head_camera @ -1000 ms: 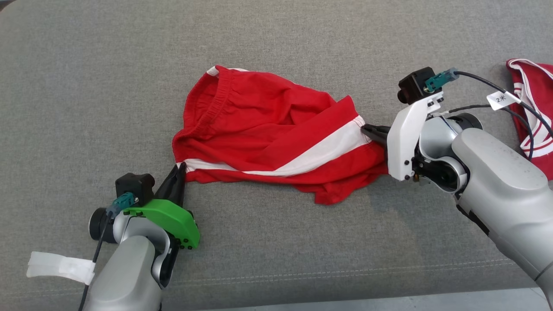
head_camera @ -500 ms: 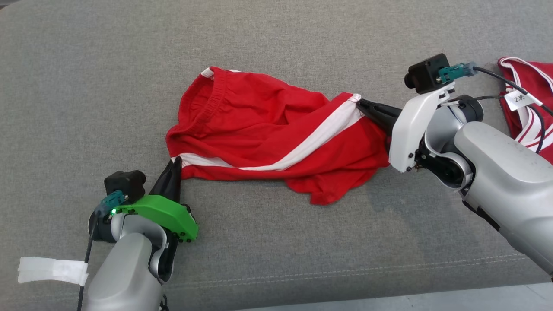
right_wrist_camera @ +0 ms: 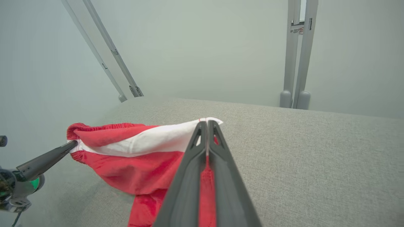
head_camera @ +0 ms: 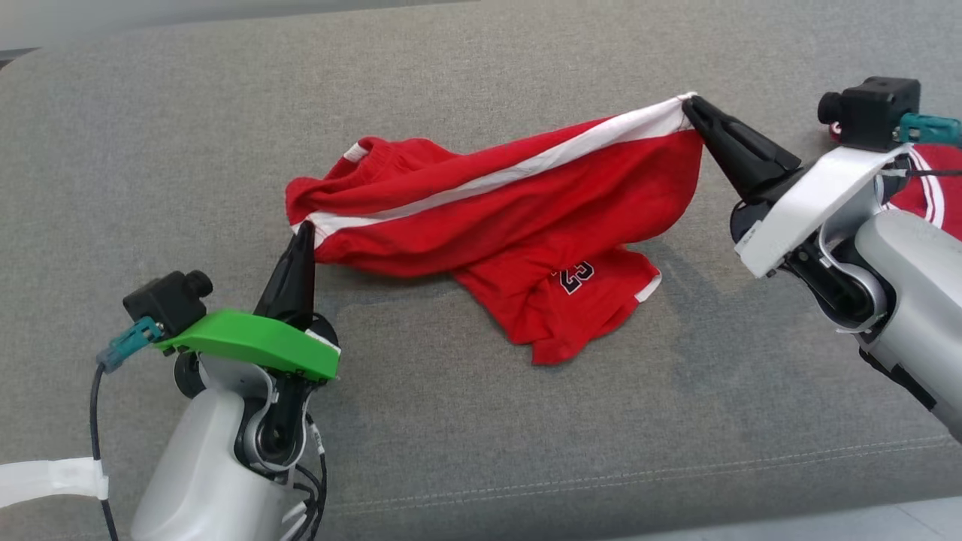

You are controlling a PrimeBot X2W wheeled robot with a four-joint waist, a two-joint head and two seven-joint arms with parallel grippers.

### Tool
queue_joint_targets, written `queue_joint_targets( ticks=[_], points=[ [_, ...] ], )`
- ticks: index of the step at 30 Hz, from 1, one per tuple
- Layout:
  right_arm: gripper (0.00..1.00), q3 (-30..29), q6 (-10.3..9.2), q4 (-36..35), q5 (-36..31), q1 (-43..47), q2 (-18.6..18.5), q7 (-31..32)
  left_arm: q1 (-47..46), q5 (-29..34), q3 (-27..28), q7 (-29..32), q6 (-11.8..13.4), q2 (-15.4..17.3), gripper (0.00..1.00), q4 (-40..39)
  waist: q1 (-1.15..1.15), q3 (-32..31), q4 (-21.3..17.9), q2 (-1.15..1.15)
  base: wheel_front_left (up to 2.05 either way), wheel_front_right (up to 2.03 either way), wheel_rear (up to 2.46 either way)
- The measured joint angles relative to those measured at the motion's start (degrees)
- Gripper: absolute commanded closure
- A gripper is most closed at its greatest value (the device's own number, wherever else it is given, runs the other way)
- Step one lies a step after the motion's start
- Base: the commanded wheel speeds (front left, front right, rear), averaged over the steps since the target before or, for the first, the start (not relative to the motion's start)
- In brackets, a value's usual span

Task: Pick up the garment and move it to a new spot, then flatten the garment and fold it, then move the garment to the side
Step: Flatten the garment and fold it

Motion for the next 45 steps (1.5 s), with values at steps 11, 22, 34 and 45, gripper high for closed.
queue_joint_targets(
  ticks=[11, 22, 34, 45],
  points=[
    [1.00, -7.42, 0.00, -8.29, -5.63, 3.94, -2.11, -5.22, 4.07, -3.41, 2.26, 9.11, 6.59, 4.39, 1.00, -25.70, 0.00, -5.24, -2.81, 0.00, 0.00, 0.00, 0.00],
    [1.00, -12.55, 0.01, -9.66, -10.45, 13.02, 0.27, -4.58, 9.22, 1.05, -0.01, 10.02, 10.71, 6.43, 1.00, -28.51, 0.00, -6.30, -5.37, 0.00, 0.00, 0.00, 0.00],
    [1.00, -8.59, 0.00, 4.24, -13.94, 19.74, 10.84, -4.94, 9.51, 5.72, -3.42, 4.64, 9.59, 5.22, 1.00, -7.93, 0.00, -3.38, -4.92, 0.00, 0.00, 0.00, 0.00],
    [1.00, -4.58, 0.00, 12.48, -11.55, 19.25, 14.27, -5.47, 6.95, 7.02, -4.26, 0.82, 8.03, 4.56, 1.00, 1.70, 0.00, -3.04, -4.16, 0.00, 0.00, 0.00, 0.00]
  ],
)
